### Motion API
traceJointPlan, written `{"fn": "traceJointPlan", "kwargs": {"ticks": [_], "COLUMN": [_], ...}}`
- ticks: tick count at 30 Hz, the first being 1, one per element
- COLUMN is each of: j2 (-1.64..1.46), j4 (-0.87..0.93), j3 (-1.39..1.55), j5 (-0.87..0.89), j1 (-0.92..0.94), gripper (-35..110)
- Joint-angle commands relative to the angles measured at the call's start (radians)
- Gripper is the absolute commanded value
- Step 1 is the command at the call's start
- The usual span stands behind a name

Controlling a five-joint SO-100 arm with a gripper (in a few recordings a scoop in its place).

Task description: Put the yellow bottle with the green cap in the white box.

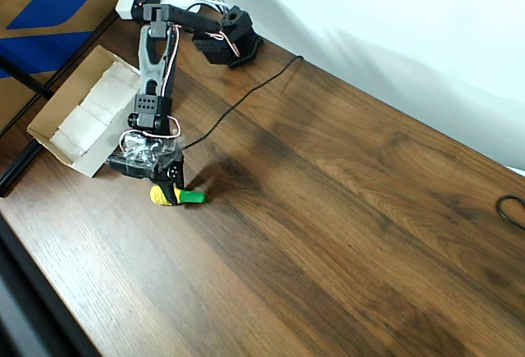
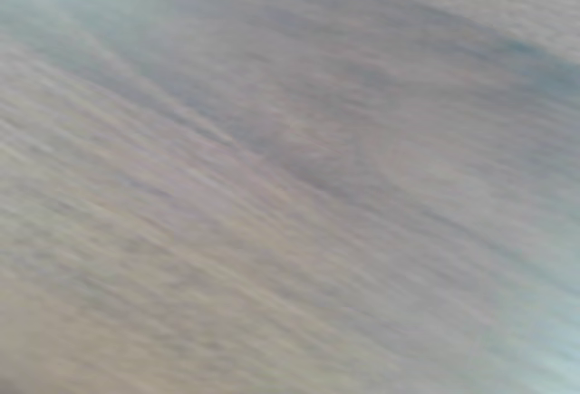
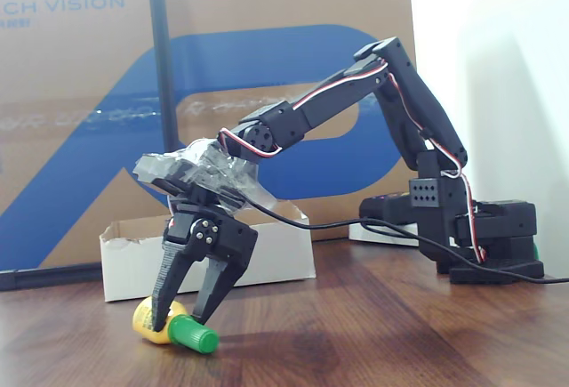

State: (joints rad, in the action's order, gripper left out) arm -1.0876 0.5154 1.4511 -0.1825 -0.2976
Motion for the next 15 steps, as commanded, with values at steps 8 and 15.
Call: {"fn": "traceJointPlan", "kwargs": {"ticks": [8, 15], "j2": [-0.15, -0.376], "j4": [-0.005, 0.0], "j3": [-0.003, 0.104], "j5": [-0.005, 0.046], "j1": [0.032, 0.083], "gripper": [0, 0]}}
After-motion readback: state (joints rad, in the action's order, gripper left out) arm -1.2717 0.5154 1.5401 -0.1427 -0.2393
